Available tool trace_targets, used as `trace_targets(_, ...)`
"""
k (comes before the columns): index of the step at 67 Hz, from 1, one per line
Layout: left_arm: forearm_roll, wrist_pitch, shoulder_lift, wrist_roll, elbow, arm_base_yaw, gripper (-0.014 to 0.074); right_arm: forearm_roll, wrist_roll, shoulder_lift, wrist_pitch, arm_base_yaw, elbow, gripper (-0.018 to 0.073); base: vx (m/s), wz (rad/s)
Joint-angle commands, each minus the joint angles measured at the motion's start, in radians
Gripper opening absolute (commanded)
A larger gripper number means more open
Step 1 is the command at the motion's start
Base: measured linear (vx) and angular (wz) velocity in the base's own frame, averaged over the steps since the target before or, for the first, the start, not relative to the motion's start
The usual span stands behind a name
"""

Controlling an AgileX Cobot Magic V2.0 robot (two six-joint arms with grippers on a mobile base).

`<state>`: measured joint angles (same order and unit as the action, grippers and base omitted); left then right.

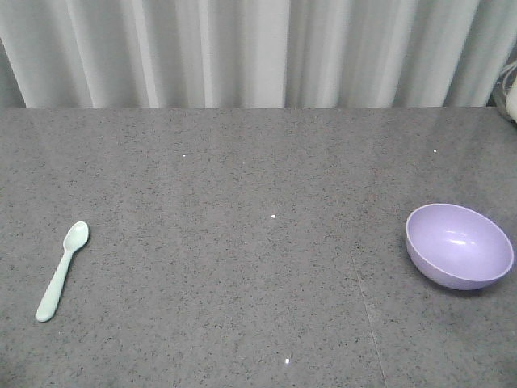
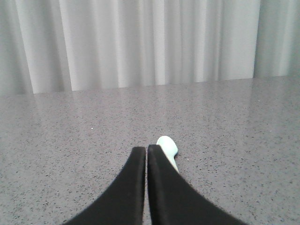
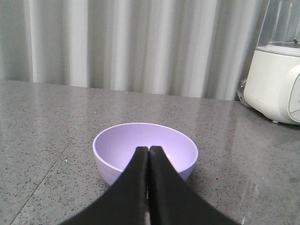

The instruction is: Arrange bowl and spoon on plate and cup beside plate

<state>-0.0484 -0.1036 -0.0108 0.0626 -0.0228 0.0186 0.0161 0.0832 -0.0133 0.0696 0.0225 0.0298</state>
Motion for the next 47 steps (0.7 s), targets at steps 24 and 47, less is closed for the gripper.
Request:
trace_targets(24, 0.003, 0.077, -0.014, 0.007, 0.019, 0.004, -0.0006, -0.007, 0.007, -0.004, -0.07, -0.007, 0.005, -0.0011, -0.03, 0.0)
trace_targets(47, 0.003, 0.077, -0.014, 0.007, 0.019, 0.004, -0.0006, -0.007, 0.007, -0.004, -0.07, -0.007, 0.005, -0.0011, -0.05, 0.01)
